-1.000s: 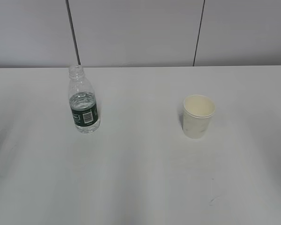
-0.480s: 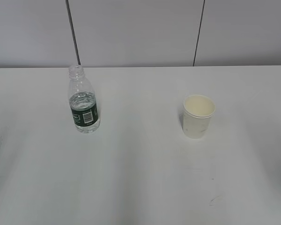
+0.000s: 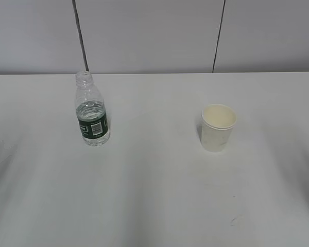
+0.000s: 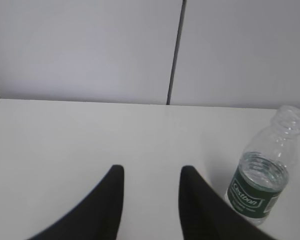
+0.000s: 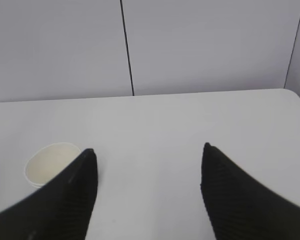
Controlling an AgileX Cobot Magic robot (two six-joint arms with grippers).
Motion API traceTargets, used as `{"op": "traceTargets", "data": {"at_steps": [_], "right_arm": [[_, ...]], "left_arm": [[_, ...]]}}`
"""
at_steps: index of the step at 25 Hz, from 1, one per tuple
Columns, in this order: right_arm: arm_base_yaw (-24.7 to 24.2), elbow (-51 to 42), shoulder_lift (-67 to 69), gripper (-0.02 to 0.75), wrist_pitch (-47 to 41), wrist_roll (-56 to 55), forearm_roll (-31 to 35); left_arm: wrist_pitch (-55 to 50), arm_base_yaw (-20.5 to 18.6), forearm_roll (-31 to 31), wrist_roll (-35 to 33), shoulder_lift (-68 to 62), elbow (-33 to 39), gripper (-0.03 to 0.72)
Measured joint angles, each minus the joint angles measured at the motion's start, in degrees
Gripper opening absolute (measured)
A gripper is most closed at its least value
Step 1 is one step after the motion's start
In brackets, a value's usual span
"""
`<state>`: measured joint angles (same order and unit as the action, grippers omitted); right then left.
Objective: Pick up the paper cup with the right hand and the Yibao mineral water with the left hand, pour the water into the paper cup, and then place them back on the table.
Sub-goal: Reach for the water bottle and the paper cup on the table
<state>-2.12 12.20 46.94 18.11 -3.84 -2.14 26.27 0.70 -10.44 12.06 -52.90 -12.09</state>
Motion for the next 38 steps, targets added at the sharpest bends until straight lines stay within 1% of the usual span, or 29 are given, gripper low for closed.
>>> {"op": "traceTargets", "data": {"at_steps": [3,9,11,16,20,22,26,28,30,31,33,36,38], "right_arm": [[0.0,0.0,5.6,0.513,4.1,-0.5,0.0],[0.0,0.0,15.4,0.513,14.2,-1.6,0.0],[0.0,0.0,17.5,0.513,16.3,-1.6,0.0],[0.0,0.0,20.8,0.513,19.0,-1.7,0.0],[0.0,0.1,24.9,0.513,21.8,-2.4,-0.3],[0.0,0.1,28.3,0.513,25.8,-3.5,-2.0],[0.0,0.2,36.7,0.513,38.1,-6.8,-8.1],[0.0,0.3,40.0,0.513,42.5,-8.1,-10.1],[0.0,0.6,42.7,0.513,45.0,-8.7,-11.6],[0.0,0.6,43.8,0.513,45.6,-8.9,-12.2],[0.0,0.6,45.5,0.513,46.5,-9.0,-13.6],[0.0,0.6,47.3,0.513,46.8,-9.1,-15.0],[0.0,0.6,48.2,0.513,46.9,-9.2,-15.4]], "left_arm": [[5.0,0.0,-3.1,1.2,-4.6,0.4,0.241],[14.1,0.0,-7.1,1.5,-12.6,0.4,0.241],[15.3,0.0,-8.6,1.7,-13.9,0.4,0.241],[16.1,0.0,-15.8,2.0,-14.3,0.4,0.241],[16.7,0.0,-16.9,4.6,-14.5,0.4,0.241],[17.5,0.0,-17.6,5.2,-15.6,0.4,0.241],[21.4,0.0,-19.2,5.4,-20.0,0.4,0.241],[24.5,0.0,-19.3,5.4,-22.8,0.4,0.241],[28.4,0.0,-19.3,5.4,-26.4,0.4,0.251],[30.1,0.0,-19.3,5.4,-27.9,0.4,0.267],[33.7,0.0,-19.3,5.4,-32.0,0.4,0.327],[38.1,0.0,-19.3,5.4,-38.1,0.2,0.492],[38.5,0.0,-19.3,5.4,-41.1,-0.3,0.585]]}}
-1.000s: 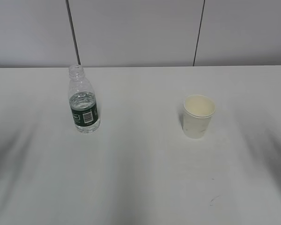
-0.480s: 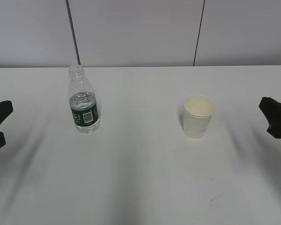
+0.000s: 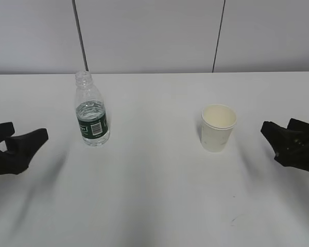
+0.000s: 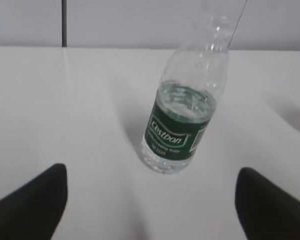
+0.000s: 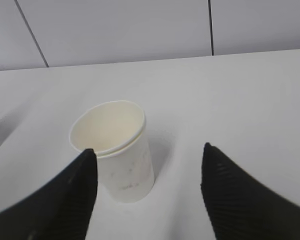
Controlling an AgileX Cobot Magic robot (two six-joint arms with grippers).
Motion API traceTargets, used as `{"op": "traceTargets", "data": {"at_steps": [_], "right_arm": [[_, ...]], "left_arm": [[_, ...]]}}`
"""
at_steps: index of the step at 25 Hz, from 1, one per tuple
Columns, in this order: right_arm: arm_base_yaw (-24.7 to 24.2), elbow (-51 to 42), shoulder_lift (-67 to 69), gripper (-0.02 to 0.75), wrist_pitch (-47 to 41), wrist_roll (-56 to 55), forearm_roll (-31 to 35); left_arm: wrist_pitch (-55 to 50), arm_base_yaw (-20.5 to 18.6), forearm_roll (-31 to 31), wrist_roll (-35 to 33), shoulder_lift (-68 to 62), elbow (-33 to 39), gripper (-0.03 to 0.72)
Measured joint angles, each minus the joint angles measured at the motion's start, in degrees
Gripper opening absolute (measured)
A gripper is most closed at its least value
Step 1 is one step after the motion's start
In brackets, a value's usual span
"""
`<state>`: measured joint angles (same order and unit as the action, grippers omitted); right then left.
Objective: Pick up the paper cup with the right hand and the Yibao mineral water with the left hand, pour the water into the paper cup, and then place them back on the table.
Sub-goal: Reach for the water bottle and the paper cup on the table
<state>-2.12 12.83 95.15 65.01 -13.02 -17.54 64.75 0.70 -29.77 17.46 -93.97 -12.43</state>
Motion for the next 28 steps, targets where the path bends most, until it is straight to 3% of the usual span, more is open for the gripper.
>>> {"op": "traceTargets", "data": {"at_steps": [5,10,18,28], "right_arm": [[0.0,0.1,1.1,0.513,0.2,0.0,-0.2],[0.0,0.1,2.7,0.522,0.5,0.0,-1.4],[0.0,2.0,8.5,0.626,0.5,0.3,-5.9],[0.0,10.0,16.6,0.636,0.6,5.8,-10.5]], "left_arm": [[0.4,0.0,-0.1,-3.3,-6.9,-1.8,0.652],[0.5,0.0,-0.3,-7.5,-8.8,-2.7,0.650],[0.6,0.0,-0.3,-8.1,-8.8,-2.8,0.640],[0.6,0.0,-0.3,-8.7,-8.8,-2.8,0.624]]}}
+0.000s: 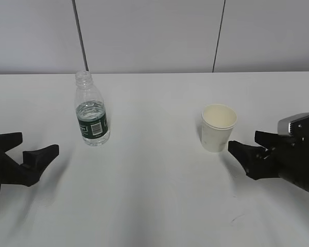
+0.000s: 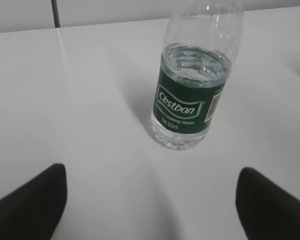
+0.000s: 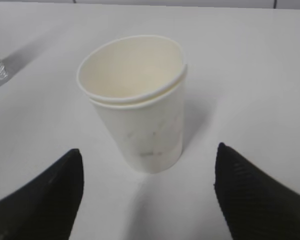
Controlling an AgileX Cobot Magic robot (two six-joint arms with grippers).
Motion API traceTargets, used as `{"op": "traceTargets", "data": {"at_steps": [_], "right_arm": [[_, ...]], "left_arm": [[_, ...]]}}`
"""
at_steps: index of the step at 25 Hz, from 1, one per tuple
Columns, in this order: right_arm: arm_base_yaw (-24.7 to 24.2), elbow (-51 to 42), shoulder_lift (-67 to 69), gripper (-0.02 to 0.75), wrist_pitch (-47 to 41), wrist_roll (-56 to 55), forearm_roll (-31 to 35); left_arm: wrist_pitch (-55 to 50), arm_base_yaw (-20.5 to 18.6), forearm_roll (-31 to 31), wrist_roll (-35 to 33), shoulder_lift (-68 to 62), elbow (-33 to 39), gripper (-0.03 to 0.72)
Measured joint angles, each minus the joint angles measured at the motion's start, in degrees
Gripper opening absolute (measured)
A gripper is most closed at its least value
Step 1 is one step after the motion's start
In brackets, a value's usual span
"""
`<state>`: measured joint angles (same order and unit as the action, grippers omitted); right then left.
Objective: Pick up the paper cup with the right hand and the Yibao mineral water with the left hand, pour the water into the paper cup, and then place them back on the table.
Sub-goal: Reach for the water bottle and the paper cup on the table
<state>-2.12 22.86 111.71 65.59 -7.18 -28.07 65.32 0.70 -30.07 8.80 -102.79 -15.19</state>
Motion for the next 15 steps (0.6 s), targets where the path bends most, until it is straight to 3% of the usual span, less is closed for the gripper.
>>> {"op": "traceTargets", "data": {"at_steps": [15], "right_arm": [[0.4,10.6,9.7,0.636,0.1,0.8,-2.8]], "left_arm": [[0.0,0.0,0.0,-0.4,0.0,0.0,0.597]]}}
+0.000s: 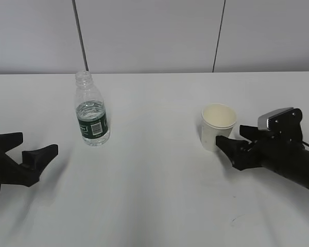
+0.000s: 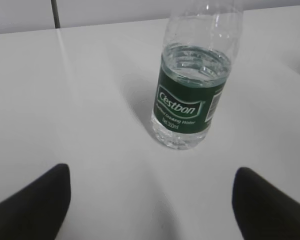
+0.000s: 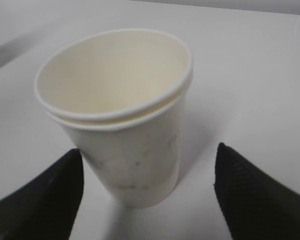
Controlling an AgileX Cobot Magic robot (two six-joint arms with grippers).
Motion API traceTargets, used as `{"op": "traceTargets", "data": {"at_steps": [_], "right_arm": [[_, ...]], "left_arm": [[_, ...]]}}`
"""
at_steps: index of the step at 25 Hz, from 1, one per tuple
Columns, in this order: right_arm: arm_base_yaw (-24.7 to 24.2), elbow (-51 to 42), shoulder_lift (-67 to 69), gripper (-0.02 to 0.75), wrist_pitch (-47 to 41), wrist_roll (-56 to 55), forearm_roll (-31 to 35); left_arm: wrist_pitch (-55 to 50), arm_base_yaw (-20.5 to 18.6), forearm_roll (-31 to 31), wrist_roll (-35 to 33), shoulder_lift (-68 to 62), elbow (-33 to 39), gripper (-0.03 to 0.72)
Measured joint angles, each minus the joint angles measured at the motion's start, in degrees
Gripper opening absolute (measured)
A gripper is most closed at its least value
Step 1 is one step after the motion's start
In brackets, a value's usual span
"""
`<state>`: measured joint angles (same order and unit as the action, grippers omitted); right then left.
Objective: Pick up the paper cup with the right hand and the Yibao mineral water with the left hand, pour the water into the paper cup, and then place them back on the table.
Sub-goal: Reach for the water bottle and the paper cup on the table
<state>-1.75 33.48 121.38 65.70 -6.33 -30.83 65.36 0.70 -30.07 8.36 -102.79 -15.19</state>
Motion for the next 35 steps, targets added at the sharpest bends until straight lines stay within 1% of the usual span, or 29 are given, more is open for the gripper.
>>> {"op": "traceTargets", "data": {"at_steps": [7,12,20,24,27,32,35], "right_arm": [[2.8,5.0,4.1,0.635,0.0,-0.4,-0.8],[3.1,7.4,4.9,0.633,0.0,-0.6,-1.1],[3.1,8.8,5.6,0.627,0.0,-0.7,-1.1],[3.9,9.6,6.5,0.624,0.0,-0.7,-1.1],[4.1,9.6,6.5,0.603,0.0,-0.7,-1.1],[4.1,9.6,6.5,0.538,0.0,-0.7,-1.1],[4.1,9.6,6.5,0.529,0.0,-0.7,-1.3]], "left_arm": [[0.0,0.0,0.0,0.0,0.0,0.0,0.594],[0.0,0.0,0.0,0.0,0.0,0.0,0.593],[0.0,0.0,0.0,0.0,0.0,0.0,0.593],[0.0,0.0,0.0,0.0,0.0,0.0,0.593],[0.0,0.0,0.0,0.0,0.0,0.0,0.593],[0.0,0.0,0.0,0.0,0.0,0.0,0.592],[0.0,0.0,0.0,0.0,0.0,0.0,0.593]]}}
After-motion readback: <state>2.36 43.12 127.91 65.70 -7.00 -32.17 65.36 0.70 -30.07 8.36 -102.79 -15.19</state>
